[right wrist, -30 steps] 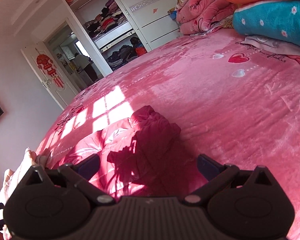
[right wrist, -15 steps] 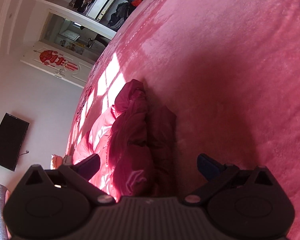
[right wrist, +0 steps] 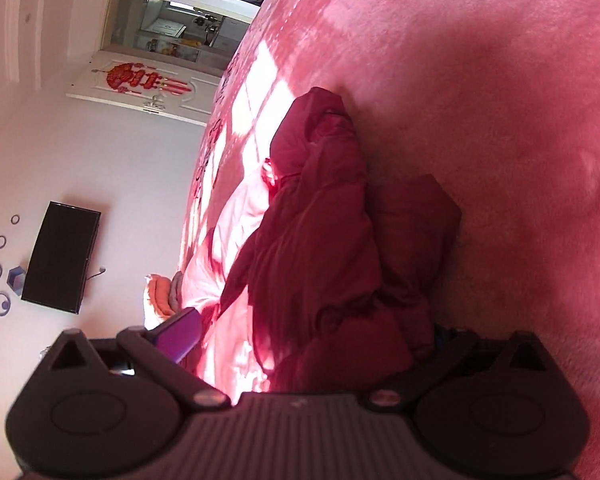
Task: Fold large clothes
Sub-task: 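Grasp the folded jacket bundle with both grippers, then lift the jacket with both grippers and carry it toward the clothes stack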
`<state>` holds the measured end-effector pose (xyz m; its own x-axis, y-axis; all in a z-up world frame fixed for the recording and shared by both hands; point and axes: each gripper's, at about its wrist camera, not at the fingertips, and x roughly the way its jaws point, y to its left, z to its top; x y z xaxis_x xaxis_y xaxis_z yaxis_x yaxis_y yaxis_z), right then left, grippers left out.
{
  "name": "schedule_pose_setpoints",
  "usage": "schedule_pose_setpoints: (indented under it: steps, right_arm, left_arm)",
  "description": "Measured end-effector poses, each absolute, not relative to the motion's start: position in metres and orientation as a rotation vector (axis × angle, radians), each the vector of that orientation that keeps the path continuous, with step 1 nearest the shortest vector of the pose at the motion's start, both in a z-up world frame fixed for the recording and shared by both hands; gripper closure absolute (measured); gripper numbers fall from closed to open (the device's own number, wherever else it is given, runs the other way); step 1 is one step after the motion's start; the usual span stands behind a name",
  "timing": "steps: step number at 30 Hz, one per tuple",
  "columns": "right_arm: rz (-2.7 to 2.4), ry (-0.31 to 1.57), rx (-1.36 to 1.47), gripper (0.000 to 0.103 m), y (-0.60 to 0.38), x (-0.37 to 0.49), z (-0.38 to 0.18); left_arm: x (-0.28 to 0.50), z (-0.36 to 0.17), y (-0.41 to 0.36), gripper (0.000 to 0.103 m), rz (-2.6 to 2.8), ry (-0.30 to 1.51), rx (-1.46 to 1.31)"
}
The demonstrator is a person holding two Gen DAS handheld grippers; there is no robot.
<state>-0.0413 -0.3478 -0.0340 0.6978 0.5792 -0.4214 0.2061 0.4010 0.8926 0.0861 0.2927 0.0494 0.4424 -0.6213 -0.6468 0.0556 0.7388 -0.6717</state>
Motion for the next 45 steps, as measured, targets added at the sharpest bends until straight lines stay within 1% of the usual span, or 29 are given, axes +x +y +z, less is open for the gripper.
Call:
schedule_pose_setpoints:
  steps: [3, 4, 5, 6, 7, 8, 9, 10, 11, 12, 13, 14, 16, 17, 22, 25, 28, 34, 45]
  right_arm:
    - [0.211, 0.809, 1.093, 0.001, -0.335, -0.043, -0.024]
    - [0.191, 0.804, 1.071, 0.006, -0.331, -0.045, -0.021]
    - [0.17, 0.801, 1.053, 0.014, -0.325, -0.048, -0.018]
    - [0.148, 0.799, 1.04, 0.018, -0.322, -0.051, -0.016]
    - [0.126, 0.796, 1.028, 0.024, -0.318, -0.054, -0.014]
    - [0.103, 0.788, 1.015, 0.03, -0.316, -0.055, -0.013]
    - [0.081, 0.782, 1.0, 0.033, -0.313, -0.058, -0.012]
    - [0.06, 0.778, 0.978, 0.039, -0.31, -0.062, -0.009]
    - [0.036, 0.773, 0.946, 0.045, -0.305, -0.065, -0.005]
    - [0.013, 0.765, 0.909, 0.048, -0.299, -0.069, 0.001]
    - [-0.009, 0.757, 0.868, 0.053, -0.292, -0.072, 0.007]
    - [-0.031, 0.749, 0.82, 0.057, -0.284, -0.076, 0.014]
    - [-0.07, 0.734, 0.723, 0.062, -0.27, -0.085, 0.028]
    - [-0.085, 0.723, 0.679, 0.064, -0.263, -0.089, 0.034]
    - [-0.144, 0.656, 0.501, 0.069, -0.235, -0.118, 0.063]
    - [-0.156, 0.616, 0.42, 0.072, -0.222, -0.131, 0.077]
    - [-0.166, 0.584, 0.338, 0.074, -0.207, -0.143, 0.091]
    - [-0.192, 0.513, 0.14, 0.079, -0.166, -0.142, 0.12]
    - [-0.161, 0.374, 0.013, 0.083, -0.13, -0.139, 0.177]
  left_arm:
    - [0.087, 0.049, 0.288, 0.0, -0.464, 1.041, -0.615]
    - [0.086, 0.05, 0.288, 0.0, -0.462, 1.042, -0.61]
    - [0.086, 0.05, 0.287, 0.0, -0.46, 1.042, -0.609]
    - [0.086, 0.05, 0.286, 0.003, -0.453, 1.038, -0.604]
    - [0.085, 0.051, 0.283, 0.01, -0.445, 1.035, -0.59]
    - [0.084, 0.051, 0.282, 0.015, -0.441, 1.032, -0.575]
    - [0.083, 0.053, 0.279, 0.023, -0.436, 1.026, -0.555]
    - [0.081, 0.053, 0.277, 0.027, -0.435, 1.021, -0.546]
    - [0.08, 0.056, 0.278, 0.035, -0.432, 1.016, -0.54]
    - [0.078, 0.057, 0.277, 0.043, -0.429, 1.011, -0.54]
    - [0.076, 0.058, 0.276, 0.049, -0.423, 1.003, -0.537]
    - [0.073, 0.059, 0.274, 0.052, -0.416, 0.994, -0.526]
    - [0.067, 0.064, 0.269, 0.06, -0.4, 0.973, -0.49]
    - [0.064, 0.066, 0.267, 0.061, -0.394, 0.964, -0.472]
    - [0.048, 0.08, 0.259, 0.074, -0.374, 0.913, -0.402]
    - [0.038, 0.091, 0.259, 0.079, -0.376, 0.877, -0.378]
    - [0.028, 0.099, 0.265, 0.081, -0.388, 0.836, -0.377]
    - [0.01, 0.12, 0.274, 0.082, -0.433, 0.779, -0.369]
    - [-0.011, 0.146, 0.332, 0.082, -0.478, 0.645, -0.411]
